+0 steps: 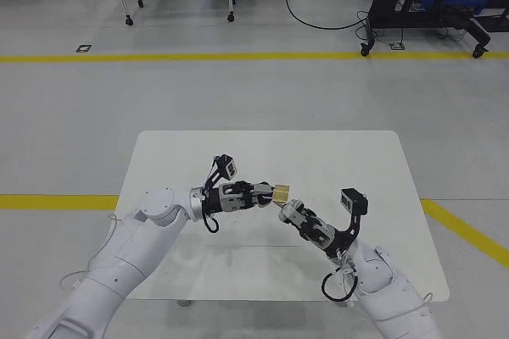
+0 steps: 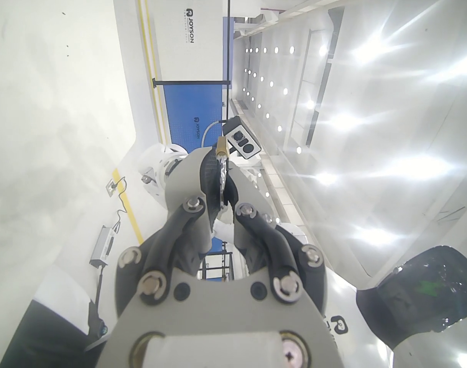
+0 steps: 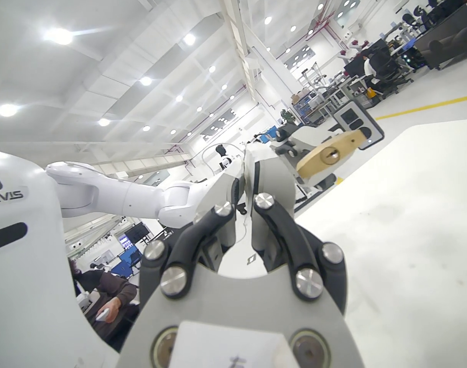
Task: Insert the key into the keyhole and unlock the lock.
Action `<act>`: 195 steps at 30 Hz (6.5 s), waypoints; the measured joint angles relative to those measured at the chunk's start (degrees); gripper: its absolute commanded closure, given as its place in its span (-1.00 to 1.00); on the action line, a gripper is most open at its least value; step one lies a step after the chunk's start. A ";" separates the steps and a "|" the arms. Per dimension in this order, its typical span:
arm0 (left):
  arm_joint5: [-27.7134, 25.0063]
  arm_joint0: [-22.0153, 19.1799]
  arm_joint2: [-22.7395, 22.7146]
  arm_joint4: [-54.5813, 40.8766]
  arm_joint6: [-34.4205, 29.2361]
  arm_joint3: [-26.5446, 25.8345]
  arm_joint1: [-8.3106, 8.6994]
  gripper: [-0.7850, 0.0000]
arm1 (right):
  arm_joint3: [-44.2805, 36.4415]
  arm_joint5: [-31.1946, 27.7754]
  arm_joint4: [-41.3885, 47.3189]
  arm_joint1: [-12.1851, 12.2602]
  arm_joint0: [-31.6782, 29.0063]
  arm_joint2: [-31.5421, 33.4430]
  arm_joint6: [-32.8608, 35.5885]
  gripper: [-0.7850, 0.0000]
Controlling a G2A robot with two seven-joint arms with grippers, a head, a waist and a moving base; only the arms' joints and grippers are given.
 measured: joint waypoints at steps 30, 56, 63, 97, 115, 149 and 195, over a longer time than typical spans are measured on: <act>-25.38 4.17 -5.79 12.26 2.54 -4.98 -0.12 1.00 | 2.77 6.86 15.50 -0.71 0.72 3.24 -2.41 1.00; -31.97 7.65 -6.38 43.46 22.95 -10.18 -0.37 1.00 | 1.84 11.62 20.88 -1.42 1.55 2.03 9.27 1.00; -31.76 7.68 -5.90 50.79 28.20 -10.20 -0.72 1.00 | 1.71 11.93 20.33 -1.69 1.62 1.62 10.12 1.00; -17.62 0.90 -9.62 -13.78 -8.84 9.41 -1.52 1.00 | -2.20 5.41 26.80 -0.37 -4.45 6.76 20.01 1.00; -10.76 0.36 -8.95 -13.55 -9.42 10.25 -1.68 1.00 | -2.53 7.20 24.42 -0.43 -4.15 6.87 18.83 1.00; 9.33 4.40 -10.97 -8.14 -4.35 4.94 -0.81 1.00 | -13.98 14.88 -23.95 -2.32 -9.28 11.21 -11.08 1.00; 33.98 6.83 -11.40 1.44 12.78 -10.64 1.02 1.00 | -41.03 19.73 -121.61 2.36 -14.01 11.59 -25.57 1.00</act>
